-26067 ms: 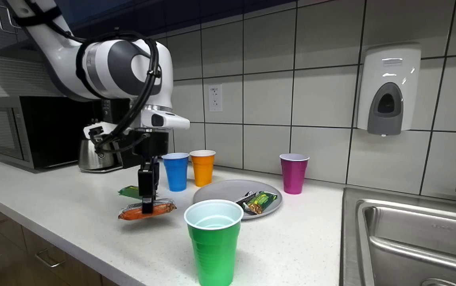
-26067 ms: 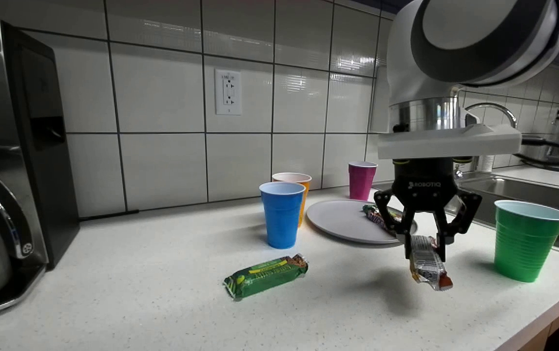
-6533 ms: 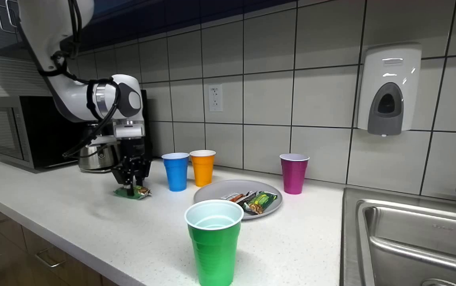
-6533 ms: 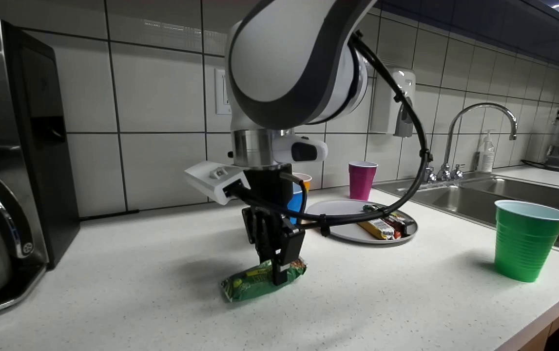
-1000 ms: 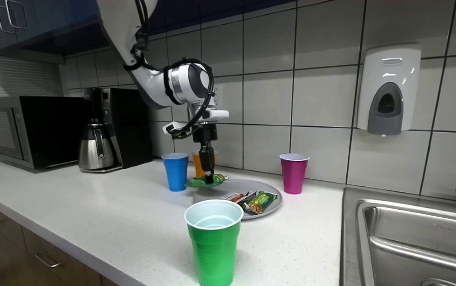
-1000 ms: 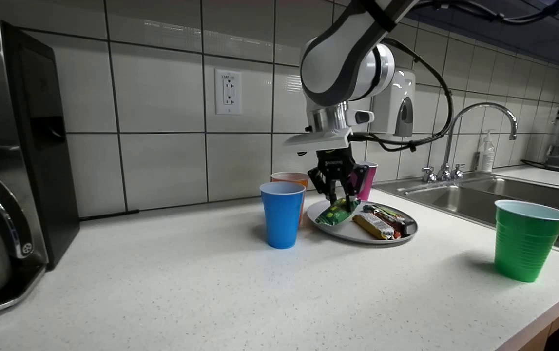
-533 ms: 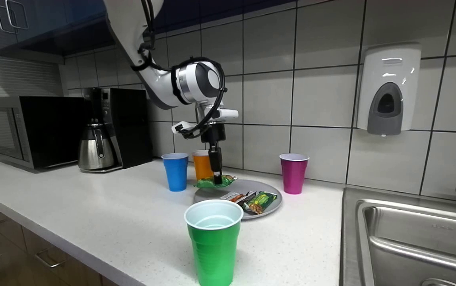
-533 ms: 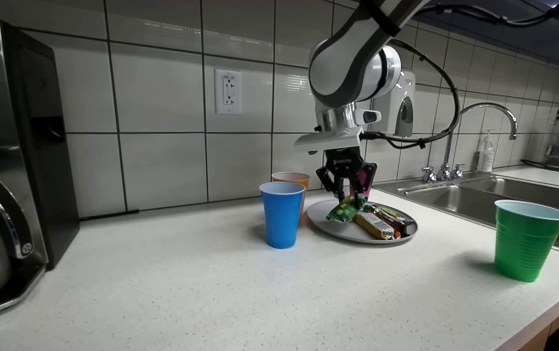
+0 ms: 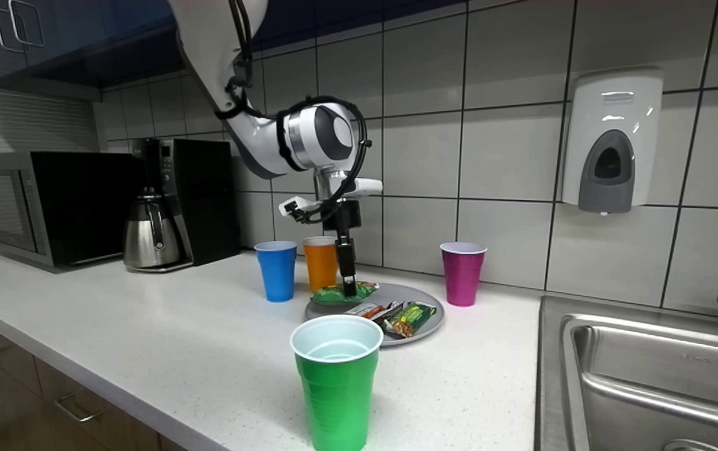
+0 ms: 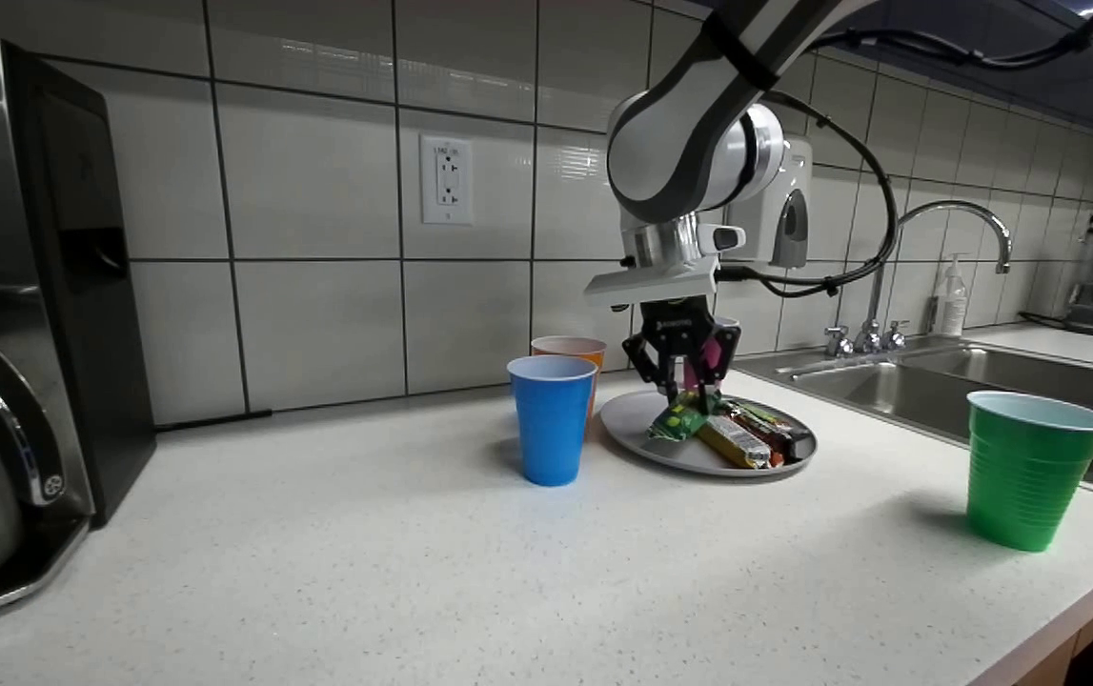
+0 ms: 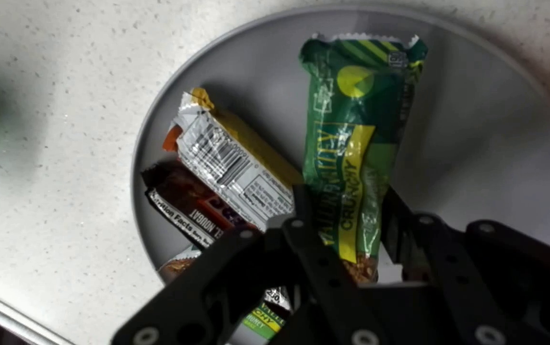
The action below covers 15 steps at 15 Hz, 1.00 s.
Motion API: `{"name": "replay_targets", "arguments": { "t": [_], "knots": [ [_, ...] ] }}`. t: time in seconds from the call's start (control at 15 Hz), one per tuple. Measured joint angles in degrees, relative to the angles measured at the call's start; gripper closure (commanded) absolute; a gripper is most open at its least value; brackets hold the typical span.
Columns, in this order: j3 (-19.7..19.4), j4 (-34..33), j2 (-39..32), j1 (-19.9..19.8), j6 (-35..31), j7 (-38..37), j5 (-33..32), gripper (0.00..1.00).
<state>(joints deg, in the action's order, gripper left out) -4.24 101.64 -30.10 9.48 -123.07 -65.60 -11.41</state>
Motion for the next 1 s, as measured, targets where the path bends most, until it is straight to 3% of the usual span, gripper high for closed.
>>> {"name": "replay_targets", "arguments": {
  "t": [0.13,0.2,0.27,0.6,1.0],
  "knots": [
    [-0.06,-0.88,-0.74,0.0,0.0,1.02,0.0,0.88],
    [-0.07,-1.3,-1.09,0.0,0.0,1.43,0.0,0.38],
    [-0.09,-1.67,-1.44,0.0,0.0,1.74,0.02,0.37],
    [-0.19,-2.77,-2.58,0.0,0.02,2.31,0.03,0.01],
    [-0.35,-2.89,-2.53,0.0,-0.08,2.35,0.08,0.0]
  ]
}}
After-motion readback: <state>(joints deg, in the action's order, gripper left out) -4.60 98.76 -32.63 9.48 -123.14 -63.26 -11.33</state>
